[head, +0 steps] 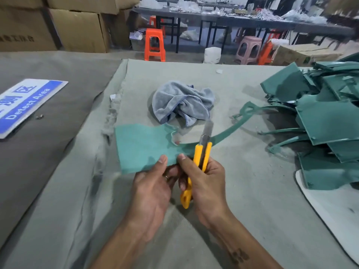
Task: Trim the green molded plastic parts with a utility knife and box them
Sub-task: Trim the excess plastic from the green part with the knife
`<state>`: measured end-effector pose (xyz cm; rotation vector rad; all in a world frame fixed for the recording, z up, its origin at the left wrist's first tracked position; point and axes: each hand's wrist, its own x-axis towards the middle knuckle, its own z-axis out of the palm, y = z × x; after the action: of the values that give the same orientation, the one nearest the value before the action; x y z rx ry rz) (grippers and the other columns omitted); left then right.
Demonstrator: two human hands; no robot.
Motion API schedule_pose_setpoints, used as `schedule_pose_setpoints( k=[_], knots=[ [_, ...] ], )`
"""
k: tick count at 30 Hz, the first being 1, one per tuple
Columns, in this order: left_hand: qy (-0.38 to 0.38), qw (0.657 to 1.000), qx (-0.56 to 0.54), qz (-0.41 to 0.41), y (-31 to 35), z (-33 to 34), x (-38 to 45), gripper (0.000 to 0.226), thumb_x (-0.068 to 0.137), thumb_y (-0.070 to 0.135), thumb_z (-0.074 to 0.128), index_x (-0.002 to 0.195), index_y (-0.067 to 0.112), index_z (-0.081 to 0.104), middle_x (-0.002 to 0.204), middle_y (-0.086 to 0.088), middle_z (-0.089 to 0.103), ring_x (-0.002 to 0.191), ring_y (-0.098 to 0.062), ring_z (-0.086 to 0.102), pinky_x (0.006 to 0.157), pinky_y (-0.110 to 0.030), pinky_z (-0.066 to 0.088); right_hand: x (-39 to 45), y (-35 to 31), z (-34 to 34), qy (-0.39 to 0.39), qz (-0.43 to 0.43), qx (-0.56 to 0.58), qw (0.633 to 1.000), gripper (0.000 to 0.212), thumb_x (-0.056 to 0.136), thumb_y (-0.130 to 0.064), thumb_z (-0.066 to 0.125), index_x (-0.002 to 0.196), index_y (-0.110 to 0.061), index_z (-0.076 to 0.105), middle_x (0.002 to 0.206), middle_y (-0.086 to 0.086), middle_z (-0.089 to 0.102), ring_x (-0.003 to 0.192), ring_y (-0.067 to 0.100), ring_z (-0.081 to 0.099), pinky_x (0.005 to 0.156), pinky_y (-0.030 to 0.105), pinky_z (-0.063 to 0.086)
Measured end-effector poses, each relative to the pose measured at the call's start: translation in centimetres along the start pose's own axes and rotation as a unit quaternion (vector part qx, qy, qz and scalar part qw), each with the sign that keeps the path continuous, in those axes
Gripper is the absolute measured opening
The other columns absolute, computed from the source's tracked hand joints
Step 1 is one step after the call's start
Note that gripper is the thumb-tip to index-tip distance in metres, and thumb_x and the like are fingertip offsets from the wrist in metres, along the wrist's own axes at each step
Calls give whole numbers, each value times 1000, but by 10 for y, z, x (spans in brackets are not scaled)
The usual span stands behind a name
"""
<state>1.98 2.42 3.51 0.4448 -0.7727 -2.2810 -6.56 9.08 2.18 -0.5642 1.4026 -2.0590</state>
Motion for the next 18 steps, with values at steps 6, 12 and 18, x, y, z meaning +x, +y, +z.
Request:
schedule_pose_setpoints(
  k=[6,12,18],
  knots=[
    [135,991,-19,14,5,1,4,43,97,31,55,127,1,63,116,-25,72,87,-26,74,77,-39,61,4,-1,-12,-70,-80,-189,976,32,93,-39,75,80,-11,66,68,21,64,48,20,52,45,29,41],
    [195,977,-80,9,15,-1,10,52,104,40,48,141,4,50,129,-29,65,116,-28,69,96,-35,55,11,-1,-35,-145,-250,-492,821,22,104,-47,58,104,-27,68,69,-12,58,59,10,56,54,38,46],
    [174,980,-95,-27,11,1,8,40,105,34,49,134,5,55,113,-23,73,105,-27,74,92,-36,60,16,2,-38,-112,-295,-522,793,28,104,-46,54,108,-23,68,85,-12,67,66,13,58,55,39,48]
  ],
)
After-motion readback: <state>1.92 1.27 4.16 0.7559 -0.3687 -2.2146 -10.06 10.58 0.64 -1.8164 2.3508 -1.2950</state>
